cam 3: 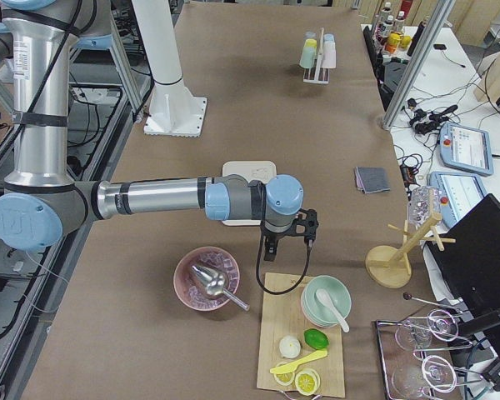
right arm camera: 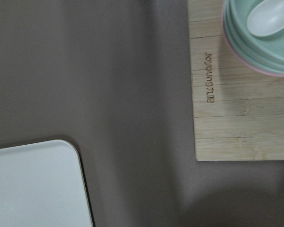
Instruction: Pick up and place green cup on tray
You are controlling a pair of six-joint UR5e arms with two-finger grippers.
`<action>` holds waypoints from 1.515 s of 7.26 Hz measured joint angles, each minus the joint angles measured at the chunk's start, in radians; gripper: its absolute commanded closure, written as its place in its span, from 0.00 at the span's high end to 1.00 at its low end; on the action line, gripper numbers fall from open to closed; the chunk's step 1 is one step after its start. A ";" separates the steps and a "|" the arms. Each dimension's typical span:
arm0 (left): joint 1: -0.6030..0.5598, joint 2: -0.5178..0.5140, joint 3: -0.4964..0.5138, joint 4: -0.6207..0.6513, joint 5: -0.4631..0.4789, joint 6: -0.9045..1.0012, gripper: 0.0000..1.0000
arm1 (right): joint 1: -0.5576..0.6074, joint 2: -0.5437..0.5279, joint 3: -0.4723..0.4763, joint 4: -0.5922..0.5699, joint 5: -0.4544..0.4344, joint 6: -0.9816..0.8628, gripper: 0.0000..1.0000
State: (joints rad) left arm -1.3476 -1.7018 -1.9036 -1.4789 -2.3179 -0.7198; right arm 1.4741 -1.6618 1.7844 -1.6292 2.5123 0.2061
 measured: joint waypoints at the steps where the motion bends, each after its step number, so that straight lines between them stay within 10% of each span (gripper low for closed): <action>1: 0.054 -0.007 -0.048 0.003 0.014 -0.015 0.99 | -0.040 -0.006 0.012 0.037 0.001 0.065 0.96; 6: 0.342 -0.222 -0.141 -0.018 0.057 -0.041 0.99 | -0.281 -0.090 -0.091 0.637 -0.059 0.521 0.96; 11: 0.543 -0.198 -0.187 -0.068 0.423 0.707 0.99 | -0.502 -0.104 -0.220 1.052 -0.191 0.819 0.80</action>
State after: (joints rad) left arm -0.8045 -1.8998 -2.0906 -1.5470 -1.8952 -0.0128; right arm 0.9717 -1.7662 1.5645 -0.5774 2.3216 1.0253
